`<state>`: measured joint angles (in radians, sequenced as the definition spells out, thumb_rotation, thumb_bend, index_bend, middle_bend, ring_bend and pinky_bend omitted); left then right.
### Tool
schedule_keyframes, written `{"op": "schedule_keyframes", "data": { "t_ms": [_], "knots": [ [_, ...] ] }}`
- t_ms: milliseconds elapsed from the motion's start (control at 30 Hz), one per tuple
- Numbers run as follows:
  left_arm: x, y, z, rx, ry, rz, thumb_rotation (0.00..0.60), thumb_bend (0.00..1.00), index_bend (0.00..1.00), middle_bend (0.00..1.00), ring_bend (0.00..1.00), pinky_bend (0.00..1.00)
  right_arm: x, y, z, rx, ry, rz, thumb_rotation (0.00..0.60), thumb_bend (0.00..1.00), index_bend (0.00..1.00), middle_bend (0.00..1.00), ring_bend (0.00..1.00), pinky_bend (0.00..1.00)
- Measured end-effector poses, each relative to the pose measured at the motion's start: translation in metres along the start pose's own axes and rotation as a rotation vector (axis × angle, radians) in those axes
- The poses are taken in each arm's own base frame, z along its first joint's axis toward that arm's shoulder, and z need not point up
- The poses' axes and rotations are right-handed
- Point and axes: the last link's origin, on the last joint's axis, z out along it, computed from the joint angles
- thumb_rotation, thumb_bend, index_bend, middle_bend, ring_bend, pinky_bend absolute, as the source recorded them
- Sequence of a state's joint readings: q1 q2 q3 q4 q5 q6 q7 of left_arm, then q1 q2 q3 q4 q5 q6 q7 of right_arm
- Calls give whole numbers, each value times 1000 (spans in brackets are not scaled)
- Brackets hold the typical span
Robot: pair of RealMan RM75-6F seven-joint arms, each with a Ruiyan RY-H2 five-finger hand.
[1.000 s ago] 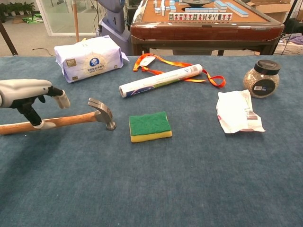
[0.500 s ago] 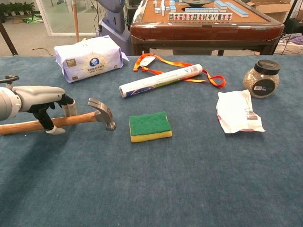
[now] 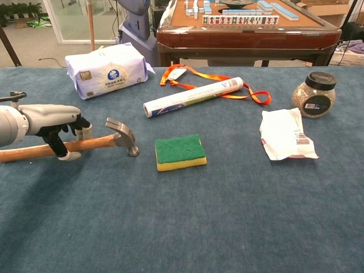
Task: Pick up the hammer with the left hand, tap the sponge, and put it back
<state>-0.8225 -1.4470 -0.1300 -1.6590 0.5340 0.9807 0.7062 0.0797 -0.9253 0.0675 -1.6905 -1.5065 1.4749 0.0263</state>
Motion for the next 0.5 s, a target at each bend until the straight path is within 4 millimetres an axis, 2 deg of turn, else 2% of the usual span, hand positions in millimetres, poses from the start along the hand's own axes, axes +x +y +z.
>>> {"op": "schedule_keyframes", "data": {
  "t_ms": [500],
  "knots": [
    [-1, 6, 1, -21, -13, 7, 600, 485, 438, 443, 262, 163, -1, 3, -2, -13, 0, 1, 600, 226, 212, 304, 261, 370]
  ]
}}
